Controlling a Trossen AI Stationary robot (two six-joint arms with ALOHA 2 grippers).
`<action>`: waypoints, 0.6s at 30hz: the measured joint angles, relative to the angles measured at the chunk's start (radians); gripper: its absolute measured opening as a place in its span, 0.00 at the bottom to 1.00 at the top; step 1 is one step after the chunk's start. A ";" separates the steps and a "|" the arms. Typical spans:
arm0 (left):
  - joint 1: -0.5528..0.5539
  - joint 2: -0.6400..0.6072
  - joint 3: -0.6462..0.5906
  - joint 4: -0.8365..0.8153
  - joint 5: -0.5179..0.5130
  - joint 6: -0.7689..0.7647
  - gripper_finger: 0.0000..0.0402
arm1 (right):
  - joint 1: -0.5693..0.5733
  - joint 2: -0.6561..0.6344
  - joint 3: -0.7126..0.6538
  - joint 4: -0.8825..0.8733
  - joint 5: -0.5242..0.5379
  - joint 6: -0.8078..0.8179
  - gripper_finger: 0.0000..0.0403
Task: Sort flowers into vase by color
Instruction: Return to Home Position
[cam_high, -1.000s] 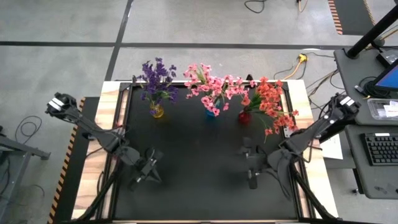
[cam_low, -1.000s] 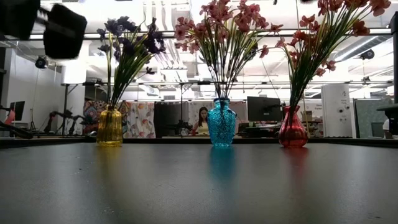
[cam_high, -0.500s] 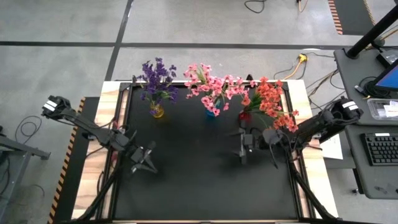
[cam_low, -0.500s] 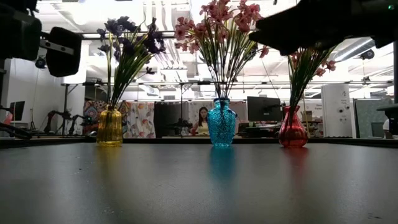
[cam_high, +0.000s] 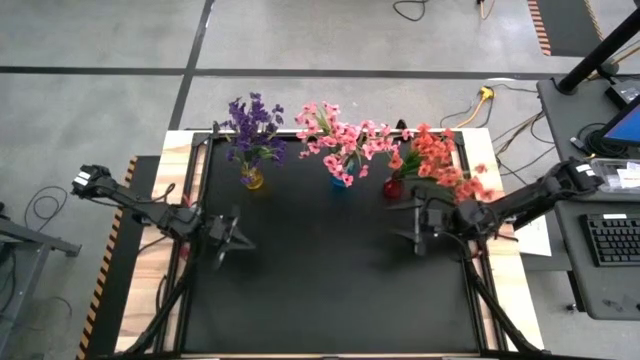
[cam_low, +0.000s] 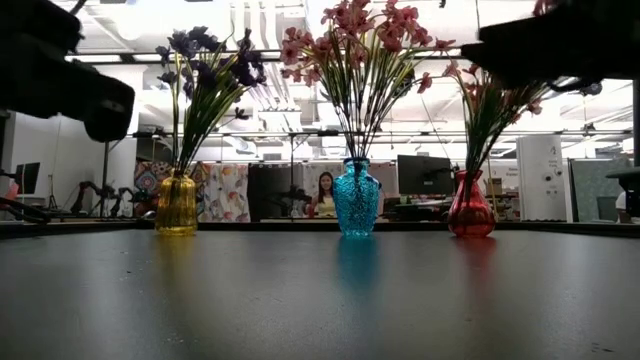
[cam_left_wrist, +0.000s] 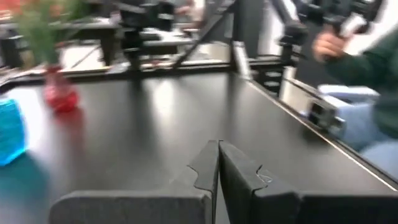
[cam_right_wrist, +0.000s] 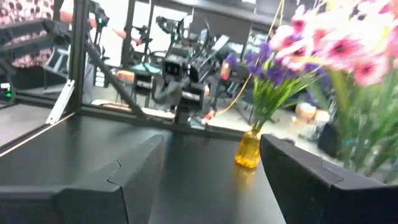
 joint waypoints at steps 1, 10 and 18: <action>0.000 0.000 0.000 0.001 -0.031 -0.016 0.00 | 0.000 -0.037 -0.020 -0.001 -0.001 -0.011 0.63; 0.000 0.030 0.011 -0.025 -0.100 -0.027 0.00 | 0.072 -0.186 -0.099 -0.064 -0.097 -0.093 0.60; 0.000 0.063 0.015 -0.024 -0.100 -0.027 0.00 | 0.158 -0.168 -0.099 -0.083 -0.124 -0.160 0.57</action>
